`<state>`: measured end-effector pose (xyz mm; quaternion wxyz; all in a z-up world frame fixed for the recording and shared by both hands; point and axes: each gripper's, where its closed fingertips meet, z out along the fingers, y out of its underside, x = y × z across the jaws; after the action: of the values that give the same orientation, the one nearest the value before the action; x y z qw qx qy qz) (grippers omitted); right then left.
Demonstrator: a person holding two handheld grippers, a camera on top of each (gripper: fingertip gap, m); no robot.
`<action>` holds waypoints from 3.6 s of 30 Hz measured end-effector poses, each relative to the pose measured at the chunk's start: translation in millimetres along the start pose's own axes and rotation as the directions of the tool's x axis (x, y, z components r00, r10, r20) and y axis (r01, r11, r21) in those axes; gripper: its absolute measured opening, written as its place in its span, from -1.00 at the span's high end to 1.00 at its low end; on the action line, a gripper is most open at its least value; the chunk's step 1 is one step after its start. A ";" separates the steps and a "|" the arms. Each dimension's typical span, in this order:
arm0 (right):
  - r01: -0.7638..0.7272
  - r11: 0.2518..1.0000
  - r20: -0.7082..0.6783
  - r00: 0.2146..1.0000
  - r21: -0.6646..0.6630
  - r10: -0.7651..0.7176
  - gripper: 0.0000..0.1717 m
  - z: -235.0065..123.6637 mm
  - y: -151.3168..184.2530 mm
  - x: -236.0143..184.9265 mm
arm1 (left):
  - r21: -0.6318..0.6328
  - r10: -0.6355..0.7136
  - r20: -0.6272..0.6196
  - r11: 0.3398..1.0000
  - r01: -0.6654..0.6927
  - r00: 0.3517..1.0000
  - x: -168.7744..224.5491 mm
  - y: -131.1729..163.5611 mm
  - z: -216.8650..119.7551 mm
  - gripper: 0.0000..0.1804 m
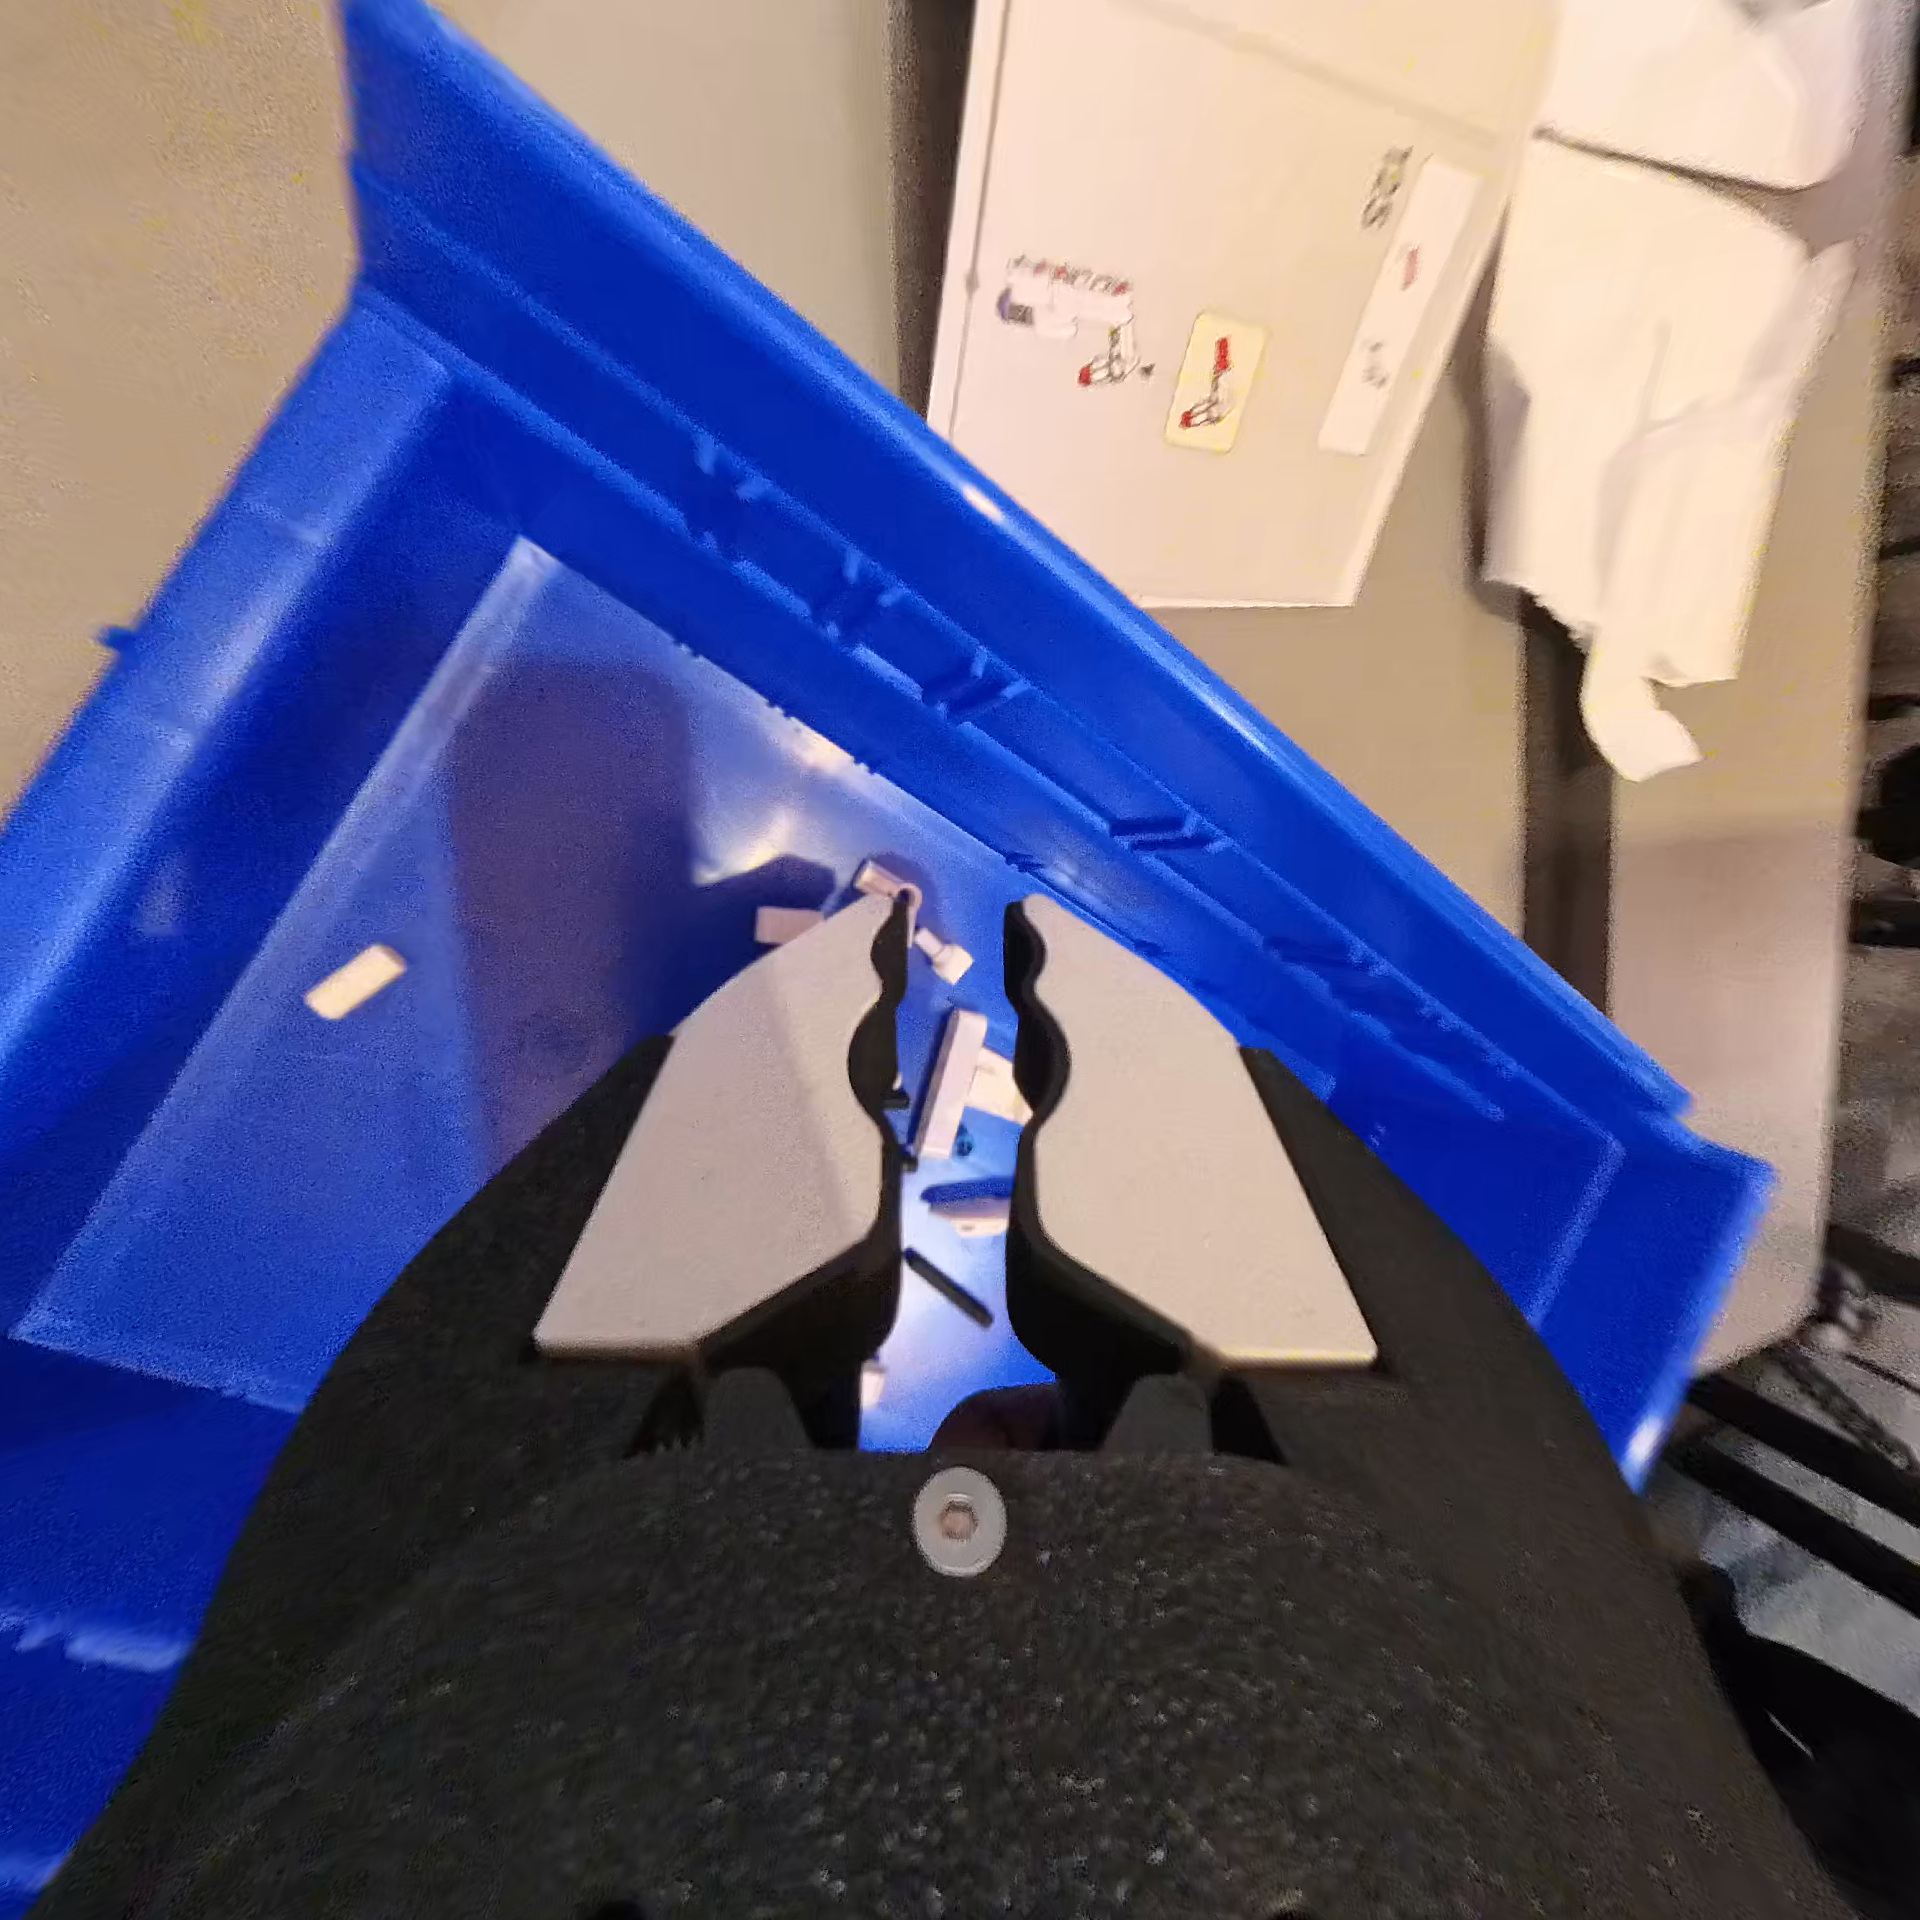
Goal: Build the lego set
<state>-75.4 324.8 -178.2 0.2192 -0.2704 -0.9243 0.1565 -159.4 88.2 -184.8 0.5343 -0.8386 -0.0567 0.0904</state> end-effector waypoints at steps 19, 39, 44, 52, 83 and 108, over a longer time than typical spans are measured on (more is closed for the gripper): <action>-0.083 0.985 0.147 0.983 -0.151 0.105 0.89 31.8 25.5 -10.8 | 0.005 -0.052 -0.032 0.999 0.052 0.998 -1.6 0.2 -2.1 0.74; -0.215 0.976 0.196 0.956 -0.031 0.217 0.87 37.8 -97.6 -192.8 | -0.012 0.011 -0.017 1.000 -0.011 1.000 4.5 3.6 -4.0 0.74; -0.262 0.965 0.208 0.944 0.009 0.254 0.76 23.0 -101.0 -187.7 | -0.022 0.024 -0.018 0.999 -0.025 1.000 5.9 4.7 -3.3 0.74; -0.311 0.950 -0.005 0.950 0.037 0.312 0.78 -49.7 -52.4 -64.3 | -0.029 0.018 -0.026 0.999 -0.018 1.000 5.9 5.5 -2.7 0.74; -0.398 0.916 0.165 0.908 0.054 0.385 0.96 -34.5 -80.8 -105.9 | -0.030 0.020 -0.041 0.999 -0.021 0.999 8.0 6.4 -3.8 0.74; -0.039 0.948 0.066 0.996 -0.317 0.063 0.79 8.1 43.4 -38.7 | -0.043 0.072 -0.023 0.996 -0.073 0.997 11.2 7.9 -2.8 0.74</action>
<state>-31.3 336.3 -215.1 0.1344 -0.3195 -0.9377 0.0226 -147.8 84.5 -191.8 0.5127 -0.8525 -0.0226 0.0997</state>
